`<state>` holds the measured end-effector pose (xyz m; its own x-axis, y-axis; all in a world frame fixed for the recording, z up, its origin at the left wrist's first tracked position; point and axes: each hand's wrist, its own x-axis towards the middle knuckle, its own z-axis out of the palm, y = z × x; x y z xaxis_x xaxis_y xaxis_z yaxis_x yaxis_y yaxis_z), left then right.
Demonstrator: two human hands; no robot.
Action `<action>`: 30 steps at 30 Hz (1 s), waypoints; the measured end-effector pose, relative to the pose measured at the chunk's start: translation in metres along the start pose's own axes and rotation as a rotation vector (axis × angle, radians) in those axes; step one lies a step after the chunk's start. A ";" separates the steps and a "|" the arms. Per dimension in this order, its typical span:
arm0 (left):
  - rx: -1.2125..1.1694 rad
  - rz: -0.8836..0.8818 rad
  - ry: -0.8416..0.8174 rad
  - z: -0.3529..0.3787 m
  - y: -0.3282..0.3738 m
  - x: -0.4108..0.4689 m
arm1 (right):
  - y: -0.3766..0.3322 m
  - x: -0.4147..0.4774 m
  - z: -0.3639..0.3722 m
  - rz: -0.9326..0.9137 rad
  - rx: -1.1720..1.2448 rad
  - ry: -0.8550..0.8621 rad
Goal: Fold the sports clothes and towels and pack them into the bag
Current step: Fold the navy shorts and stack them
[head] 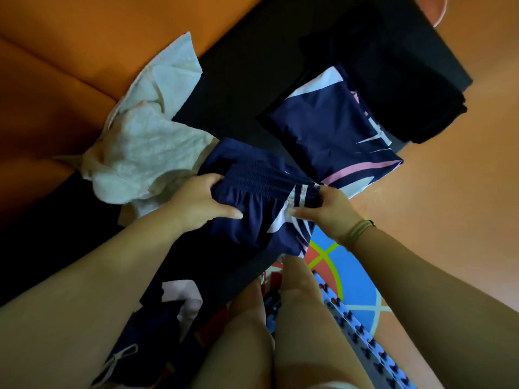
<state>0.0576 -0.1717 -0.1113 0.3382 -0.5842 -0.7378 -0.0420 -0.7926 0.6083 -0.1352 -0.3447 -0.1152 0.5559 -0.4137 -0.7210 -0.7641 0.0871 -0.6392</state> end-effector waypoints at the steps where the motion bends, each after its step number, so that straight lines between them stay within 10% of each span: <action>1: 0.051 -0.010 -0.007 0.001 -0.002 -0.003 | 0.003 -0.002 0.000 0.008 -0.003 -0.020; 18: -0.299 0.299 0.009 -0.048 0.113 -0.154 | -0.121 -0.143 -0.082 -0.321 0.269 -0.311; 30: -0.074 0.430 0.127 -0.068 0.203 -0.140 | -0.176 -0.168 -0.127 -0.574 0.071 0.153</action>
<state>0.0659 -0.2394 0.1354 0.4174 -0.8280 -0.3744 -0.1381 -0.4651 0.8744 -0.1357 -0.4055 0.1528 0.8158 -0.5380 -0.2121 -0.3292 -0.1306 -0.9352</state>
